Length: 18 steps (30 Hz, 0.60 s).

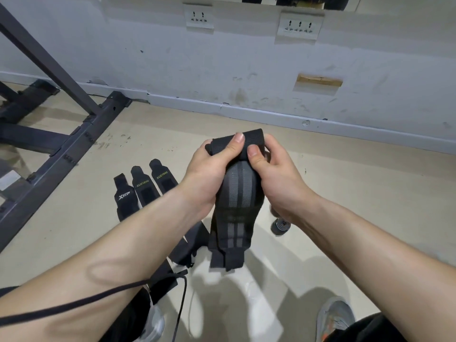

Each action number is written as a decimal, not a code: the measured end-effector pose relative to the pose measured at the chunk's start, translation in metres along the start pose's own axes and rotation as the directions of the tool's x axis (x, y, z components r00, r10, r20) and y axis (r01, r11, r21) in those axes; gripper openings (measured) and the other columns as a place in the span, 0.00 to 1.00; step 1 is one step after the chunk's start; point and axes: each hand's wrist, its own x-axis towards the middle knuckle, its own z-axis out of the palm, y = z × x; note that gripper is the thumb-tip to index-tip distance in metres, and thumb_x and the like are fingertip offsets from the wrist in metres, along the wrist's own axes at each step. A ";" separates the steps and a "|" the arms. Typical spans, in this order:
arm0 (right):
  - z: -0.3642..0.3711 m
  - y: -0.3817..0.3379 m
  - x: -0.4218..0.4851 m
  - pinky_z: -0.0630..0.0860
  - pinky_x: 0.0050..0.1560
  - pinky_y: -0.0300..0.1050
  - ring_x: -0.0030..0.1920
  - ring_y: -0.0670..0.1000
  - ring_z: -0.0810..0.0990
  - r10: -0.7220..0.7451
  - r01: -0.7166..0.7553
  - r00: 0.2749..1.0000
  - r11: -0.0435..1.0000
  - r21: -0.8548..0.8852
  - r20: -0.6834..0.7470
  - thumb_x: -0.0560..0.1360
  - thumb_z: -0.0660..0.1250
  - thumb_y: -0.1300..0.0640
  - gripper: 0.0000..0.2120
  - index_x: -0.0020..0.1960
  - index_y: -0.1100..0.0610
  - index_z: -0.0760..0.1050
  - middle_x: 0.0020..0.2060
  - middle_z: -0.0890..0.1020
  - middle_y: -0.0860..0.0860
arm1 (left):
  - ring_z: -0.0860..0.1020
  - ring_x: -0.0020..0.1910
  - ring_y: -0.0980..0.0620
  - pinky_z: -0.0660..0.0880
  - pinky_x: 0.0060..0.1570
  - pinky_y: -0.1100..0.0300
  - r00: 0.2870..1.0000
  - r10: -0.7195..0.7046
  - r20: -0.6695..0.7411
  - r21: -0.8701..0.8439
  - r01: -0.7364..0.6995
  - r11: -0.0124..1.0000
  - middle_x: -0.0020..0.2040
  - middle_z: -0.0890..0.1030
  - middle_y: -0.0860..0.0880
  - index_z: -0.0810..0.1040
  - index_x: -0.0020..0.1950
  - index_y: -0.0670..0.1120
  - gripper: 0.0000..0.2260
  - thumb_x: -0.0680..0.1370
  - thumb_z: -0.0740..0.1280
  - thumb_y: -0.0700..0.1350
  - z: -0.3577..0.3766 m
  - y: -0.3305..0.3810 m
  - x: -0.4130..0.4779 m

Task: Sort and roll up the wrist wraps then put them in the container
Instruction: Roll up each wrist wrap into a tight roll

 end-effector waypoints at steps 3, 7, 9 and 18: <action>-0.001 0.000 -0.002 0.82 0.55 0.49 0.54 0.52 0.85 0.023 -0.031 0.997 0.995 0.094 0.078 0.85 0.60 0.60 0.09 0.64 0.56 0.74 0.51 0.85 0.52 | 0.85 0.56 0.39 0.84 0.51 0.51 0.999 -0.028 -0.019 -0.013 0.028 1.000 0.58 0.84 0.37 0.75 0.66 0.39 0.19 0.79 0.72 0.47 -0.008 0.007 0.001; 0.002 0.004 -0.007 0.81 0.47 0.43 0.50 0.50 0.87 0.136 -0.141 0.989 0.986 0.091 0.058 0.82 0.67 0.56 0.13 0.65 0.56 0.73 0.49 0.87 0.51 | 0.85 0.50 0.43 0.84 0.48 0.51 0.999 -0.029 -0.039 -0.053 0.027 0.998 0.55 0.84 0.40 0.73 0.67 0.43 0.19 0.79 0.72 0.46 -0.011 0.008 0.002; 0.005 0.008 -0.011 0.82 0.51 0.44 0.52 0.50 0.87 0.161 -0.161 0.986 0.987 0.004 0.053 0.81 0.70 0.55 0.14 0.64 0.57 0.74 0.52 0.87 0.52 | 0.85 0.50 0.45 0.83 0.52 0.47 0.999 -0.013 -0.050 -0.097 0.008 0.995 0.54 0.84 0.43 0.73 0.66 0.44 0.17 0.79 0.72 0.45 -0.011 0.008 0.004; 0.004 0.009 -0.006 0.82 0.59 0.50 0.55 0.53 0.86 0.176 -0.174 0.982 0.984 -0.033 0.075 0.83 0.64 0.64 0.11 0.64 0.60 0.75 0.55 0.86 0.55 | 0.84 0.44 0.53 0.82 0.46 0.56 0.959 0.285 0.000 0.122 -0.282 0.951 0.46 0.83 0.50 0.70 0.60 0.49 0.13 0.81 0.69 0.37 -0.014 -0.010 0.011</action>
